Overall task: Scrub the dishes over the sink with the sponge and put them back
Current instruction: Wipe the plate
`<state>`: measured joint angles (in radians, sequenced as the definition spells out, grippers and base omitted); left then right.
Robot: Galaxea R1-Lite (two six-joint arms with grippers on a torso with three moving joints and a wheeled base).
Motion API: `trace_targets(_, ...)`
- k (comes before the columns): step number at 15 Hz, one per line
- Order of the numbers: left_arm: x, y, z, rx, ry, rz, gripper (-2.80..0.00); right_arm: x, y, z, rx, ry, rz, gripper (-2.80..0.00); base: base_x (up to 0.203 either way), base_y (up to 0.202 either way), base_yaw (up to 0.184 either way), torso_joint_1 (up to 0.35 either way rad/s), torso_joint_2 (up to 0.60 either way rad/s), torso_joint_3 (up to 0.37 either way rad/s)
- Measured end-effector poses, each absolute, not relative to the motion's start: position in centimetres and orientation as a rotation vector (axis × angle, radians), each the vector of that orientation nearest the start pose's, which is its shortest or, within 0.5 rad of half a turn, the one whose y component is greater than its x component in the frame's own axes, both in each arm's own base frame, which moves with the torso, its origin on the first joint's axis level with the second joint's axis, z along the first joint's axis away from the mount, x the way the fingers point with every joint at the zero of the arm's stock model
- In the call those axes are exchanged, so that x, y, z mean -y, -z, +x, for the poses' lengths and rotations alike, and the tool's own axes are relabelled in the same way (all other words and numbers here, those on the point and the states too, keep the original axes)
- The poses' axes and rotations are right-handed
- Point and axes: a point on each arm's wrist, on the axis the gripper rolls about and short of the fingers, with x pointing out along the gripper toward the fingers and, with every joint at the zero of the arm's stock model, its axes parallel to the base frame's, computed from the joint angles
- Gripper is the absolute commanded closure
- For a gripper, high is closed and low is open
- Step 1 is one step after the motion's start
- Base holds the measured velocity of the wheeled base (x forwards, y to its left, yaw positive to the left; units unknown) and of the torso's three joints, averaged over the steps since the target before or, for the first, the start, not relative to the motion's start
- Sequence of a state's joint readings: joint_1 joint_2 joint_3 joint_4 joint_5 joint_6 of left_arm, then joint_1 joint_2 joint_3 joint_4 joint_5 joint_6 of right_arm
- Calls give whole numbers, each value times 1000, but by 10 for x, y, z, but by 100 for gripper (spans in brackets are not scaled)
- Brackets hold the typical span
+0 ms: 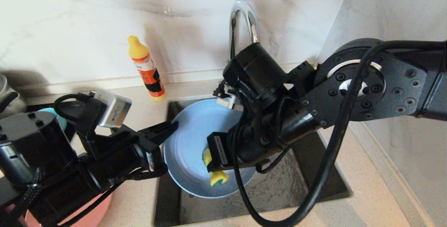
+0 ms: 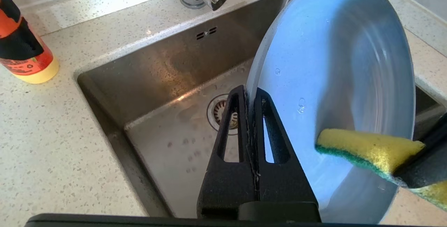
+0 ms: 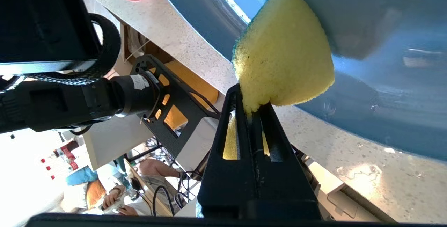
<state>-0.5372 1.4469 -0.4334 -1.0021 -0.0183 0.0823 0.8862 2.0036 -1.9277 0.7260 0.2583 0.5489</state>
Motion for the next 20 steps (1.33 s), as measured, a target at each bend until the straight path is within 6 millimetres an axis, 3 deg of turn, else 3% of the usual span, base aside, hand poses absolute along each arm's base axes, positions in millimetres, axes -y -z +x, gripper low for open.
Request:
trace_targets(11,113,-182,189,-13,559,87,0,-315,-262,232,-983,-899,219,0,0,0,0,0,0,0)
trace_targets(20,113,-182,188,-5,558,83,0,-278,-278,260,-917,-809,287,0,0,0,0,0,0,0)
